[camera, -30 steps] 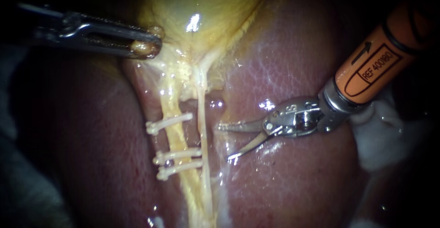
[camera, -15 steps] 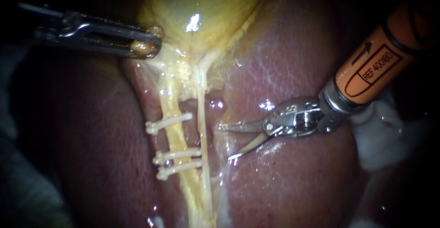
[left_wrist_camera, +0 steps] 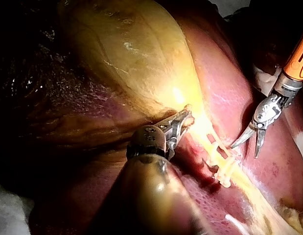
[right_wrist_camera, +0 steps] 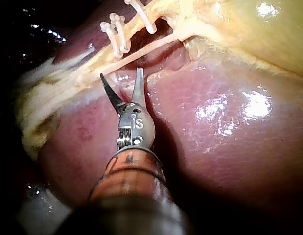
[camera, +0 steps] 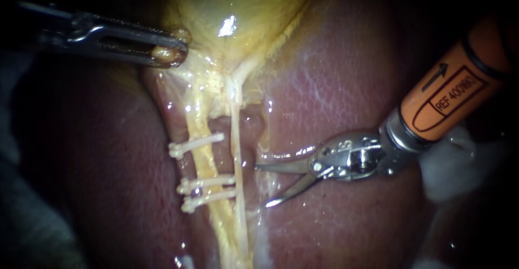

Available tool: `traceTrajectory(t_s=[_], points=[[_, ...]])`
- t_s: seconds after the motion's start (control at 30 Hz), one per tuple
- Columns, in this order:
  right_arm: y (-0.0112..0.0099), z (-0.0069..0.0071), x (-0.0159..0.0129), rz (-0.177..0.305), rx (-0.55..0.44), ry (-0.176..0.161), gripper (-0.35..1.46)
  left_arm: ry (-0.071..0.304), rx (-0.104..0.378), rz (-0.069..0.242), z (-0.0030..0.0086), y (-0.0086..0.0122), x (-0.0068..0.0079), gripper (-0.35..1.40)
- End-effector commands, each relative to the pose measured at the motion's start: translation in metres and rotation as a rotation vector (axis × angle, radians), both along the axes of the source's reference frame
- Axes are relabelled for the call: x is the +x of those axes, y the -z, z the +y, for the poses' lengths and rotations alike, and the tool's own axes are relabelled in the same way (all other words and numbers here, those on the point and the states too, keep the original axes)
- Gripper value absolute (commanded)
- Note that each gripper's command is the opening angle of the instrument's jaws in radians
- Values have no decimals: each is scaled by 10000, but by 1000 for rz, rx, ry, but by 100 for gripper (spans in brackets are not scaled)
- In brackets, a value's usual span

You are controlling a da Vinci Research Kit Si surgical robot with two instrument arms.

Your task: Go to the cutting position left tube

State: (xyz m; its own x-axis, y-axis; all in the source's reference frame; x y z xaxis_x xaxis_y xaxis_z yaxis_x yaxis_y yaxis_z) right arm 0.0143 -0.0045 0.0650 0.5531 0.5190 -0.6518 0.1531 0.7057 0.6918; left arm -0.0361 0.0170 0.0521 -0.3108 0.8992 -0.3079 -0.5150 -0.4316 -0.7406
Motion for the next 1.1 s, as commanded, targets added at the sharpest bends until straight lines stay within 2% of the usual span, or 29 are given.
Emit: traceTrajectory(t_s=[0.03,0.3,0.57,0.8,1.1], points=[[4,0,0,5,3,-1,137,0,0,0,0,0,0,-35],[29,6,12,33,23,-21,137,0,0,0,0,0,0,-35],[25,9,34,28,36,-30,139,0,0,0,0,0,0,-35],[9,17,40,20,41,-38,139,0,0,0,0,0,0,-35],[-30,19,36,-3,53,-46,139,0,0,0,0,0,0,-35]])
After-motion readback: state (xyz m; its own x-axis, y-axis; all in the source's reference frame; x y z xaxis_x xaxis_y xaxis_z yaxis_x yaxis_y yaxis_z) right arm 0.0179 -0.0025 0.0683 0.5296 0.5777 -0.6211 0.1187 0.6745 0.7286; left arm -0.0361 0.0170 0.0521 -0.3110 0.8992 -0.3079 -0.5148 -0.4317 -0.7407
